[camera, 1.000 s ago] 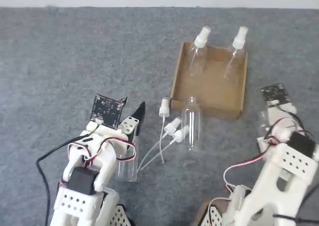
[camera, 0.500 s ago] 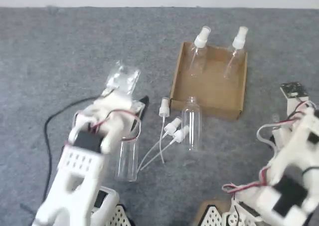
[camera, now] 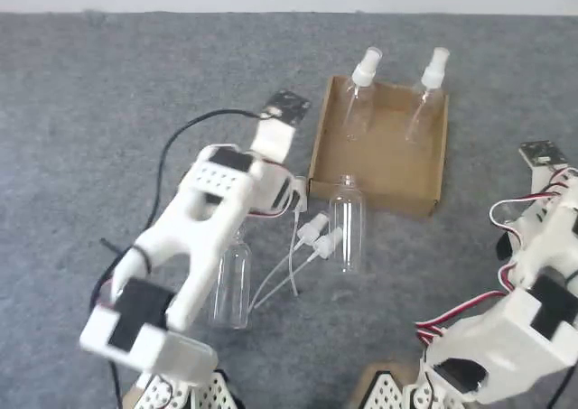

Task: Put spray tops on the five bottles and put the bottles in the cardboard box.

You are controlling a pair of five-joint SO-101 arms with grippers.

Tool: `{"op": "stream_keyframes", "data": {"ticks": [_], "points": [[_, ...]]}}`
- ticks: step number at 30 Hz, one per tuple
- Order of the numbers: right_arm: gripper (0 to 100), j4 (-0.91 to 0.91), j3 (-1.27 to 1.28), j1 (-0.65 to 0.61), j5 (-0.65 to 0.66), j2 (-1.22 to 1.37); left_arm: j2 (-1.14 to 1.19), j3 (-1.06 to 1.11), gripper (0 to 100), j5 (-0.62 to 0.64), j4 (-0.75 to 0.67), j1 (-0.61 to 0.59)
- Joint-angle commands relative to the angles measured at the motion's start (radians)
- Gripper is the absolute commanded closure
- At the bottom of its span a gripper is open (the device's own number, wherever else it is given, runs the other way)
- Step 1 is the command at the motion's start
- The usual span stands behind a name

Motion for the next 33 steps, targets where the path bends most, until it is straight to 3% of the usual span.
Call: {"op": "stream_keyframes", "data": {"ticks": [1, 15, 25, 33], "points": [[98.1, -0.031, -0.043, -0.008, 0.025, 0.008, 0.06, -0.125, 78, 0.028, 0.017, 0.015], [98.1, -0.024, -0.011, -0.008, 0.026, -0.001, 0.181, -0.206, 80, 0.025, 0.023, 0.003], [98.1, -0.025, -0.005, -0.007, 0.028, -0.002, 0.187, -0.272, 80, 0.025, 0.029, -0.097], [98.1, -0.027, -0.006, -0.007, 0.028, -0.002, 0.189, -0.357, 80, 0.026, 0.063, -0.064]]}}
